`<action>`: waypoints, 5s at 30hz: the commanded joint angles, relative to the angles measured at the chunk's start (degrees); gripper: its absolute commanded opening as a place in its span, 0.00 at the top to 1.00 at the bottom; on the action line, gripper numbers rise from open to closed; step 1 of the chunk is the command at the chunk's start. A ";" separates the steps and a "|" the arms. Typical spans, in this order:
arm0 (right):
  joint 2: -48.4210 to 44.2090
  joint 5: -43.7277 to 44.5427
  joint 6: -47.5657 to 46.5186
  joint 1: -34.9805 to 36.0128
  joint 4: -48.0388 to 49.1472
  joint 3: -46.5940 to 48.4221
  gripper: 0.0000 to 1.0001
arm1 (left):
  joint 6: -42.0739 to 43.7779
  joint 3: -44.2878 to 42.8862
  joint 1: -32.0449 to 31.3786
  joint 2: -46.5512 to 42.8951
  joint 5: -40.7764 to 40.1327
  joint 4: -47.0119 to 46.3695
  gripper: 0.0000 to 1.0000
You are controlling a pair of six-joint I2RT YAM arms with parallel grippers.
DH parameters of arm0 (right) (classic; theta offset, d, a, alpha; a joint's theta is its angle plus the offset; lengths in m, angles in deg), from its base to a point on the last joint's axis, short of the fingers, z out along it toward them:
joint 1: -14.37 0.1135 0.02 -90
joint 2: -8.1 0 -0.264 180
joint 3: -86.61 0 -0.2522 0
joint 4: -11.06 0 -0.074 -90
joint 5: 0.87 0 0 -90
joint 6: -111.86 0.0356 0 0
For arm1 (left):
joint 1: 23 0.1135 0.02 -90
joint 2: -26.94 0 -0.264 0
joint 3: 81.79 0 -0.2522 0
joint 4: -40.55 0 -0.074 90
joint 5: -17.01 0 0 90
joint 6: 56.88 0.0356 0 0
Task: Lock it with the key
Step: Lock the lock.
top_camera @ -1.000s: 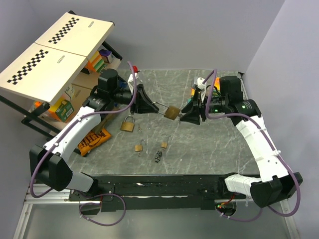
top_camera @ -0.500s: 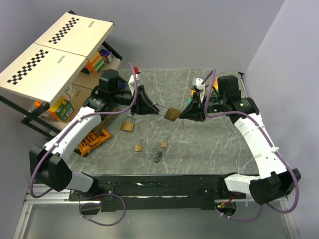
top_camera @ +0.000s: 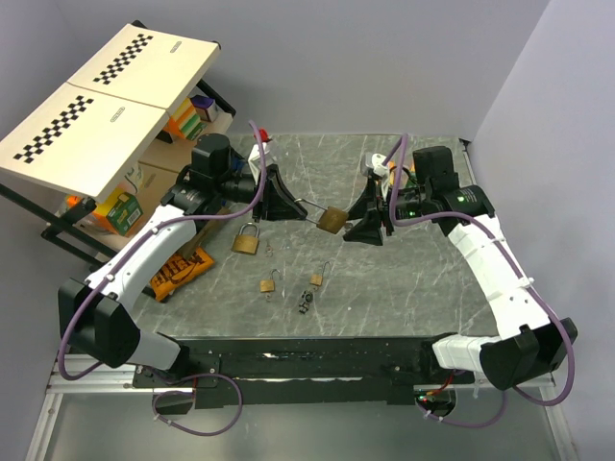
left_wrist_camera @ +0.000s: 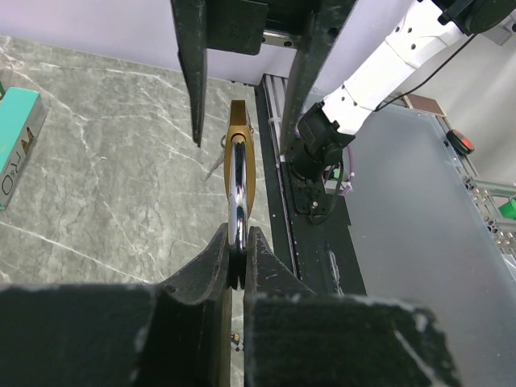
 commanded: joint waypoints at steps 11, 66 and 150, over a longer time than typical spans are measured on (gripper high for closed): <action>1.69 -3.64 2.63 4.91 3.30 3.57 0.32 | 4.95 -4.77 -2.46 0.22 2.87 -1.44 0.99; -0.51 49.27 39.01 14.05 61.65 -10.41 1.00 | -57.18 1.29 -0.52 4.44 -34.22 -27.02 0.04; 6.43 44.26 34.53 16.07 43.28 -5.49 0.77 | -62.37 -1.96 0.01 8.13 -39.49 -19.02 0.99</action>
